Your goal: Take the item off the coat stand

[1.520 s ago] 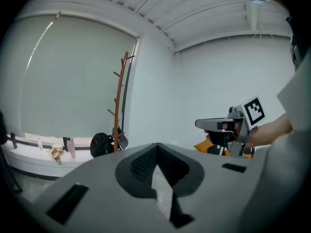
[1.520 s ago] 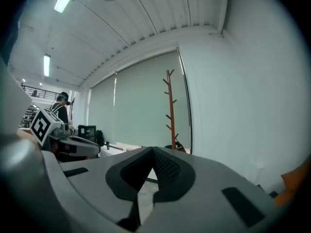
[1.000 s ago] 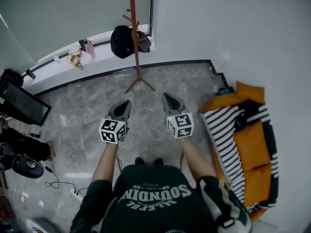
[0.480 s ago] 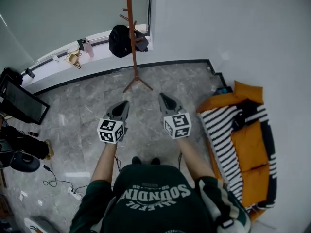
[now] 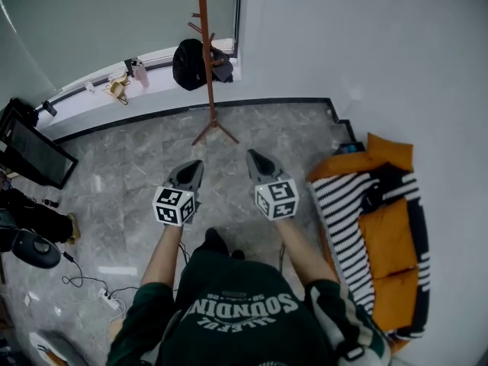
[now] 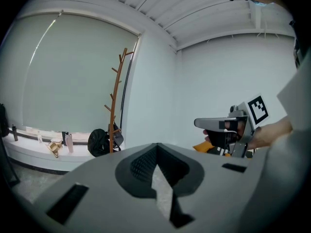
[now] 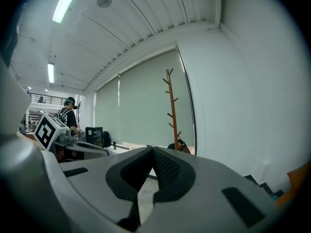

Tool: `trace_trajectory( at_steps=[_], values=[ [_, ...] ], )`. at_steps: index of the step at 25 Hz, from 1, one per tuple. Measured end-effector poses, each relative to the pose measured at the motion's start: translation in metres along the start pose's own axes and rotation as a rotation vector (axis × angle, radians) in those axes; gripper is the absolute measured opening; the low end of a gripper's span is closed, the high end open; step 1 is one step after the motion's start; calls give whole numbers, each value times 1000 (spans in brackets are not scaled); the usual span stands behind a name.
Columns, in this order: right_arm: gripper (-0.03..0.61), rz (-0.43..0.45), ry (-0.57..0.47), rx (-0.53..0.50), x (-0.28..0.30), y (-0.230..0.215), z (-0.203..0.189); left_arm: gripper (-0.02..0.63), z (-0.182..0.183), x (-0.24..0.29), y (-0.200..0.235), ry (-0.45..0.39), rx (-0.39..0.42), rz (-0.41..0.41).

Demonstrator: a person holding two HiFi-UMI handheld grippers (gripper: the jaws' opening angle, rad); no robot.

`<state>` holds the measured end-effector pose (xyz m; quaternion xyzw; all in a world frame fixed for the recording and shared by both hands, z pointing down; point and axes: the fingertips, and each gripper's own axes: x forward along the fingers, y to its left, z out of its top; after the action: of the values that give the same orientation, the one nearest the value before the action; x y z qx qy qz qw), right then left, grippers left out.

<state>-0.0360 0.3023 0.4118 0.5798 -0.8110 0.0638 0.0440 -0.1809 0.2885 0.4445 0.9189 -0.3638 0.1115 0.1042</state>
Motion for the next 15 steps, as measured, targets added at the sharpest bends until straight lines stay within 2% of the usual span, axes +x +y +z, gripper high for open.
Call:
trace_trajectory(
  at_steps=[9,15],
  values=[
    [0,6,35,-13,22,-31,-13,0,3,45,4,-3,-6,-22],
    [0,12,42,-21,72,-58,-13,0,16,95,39,-1,-5,-34]
  ],
)
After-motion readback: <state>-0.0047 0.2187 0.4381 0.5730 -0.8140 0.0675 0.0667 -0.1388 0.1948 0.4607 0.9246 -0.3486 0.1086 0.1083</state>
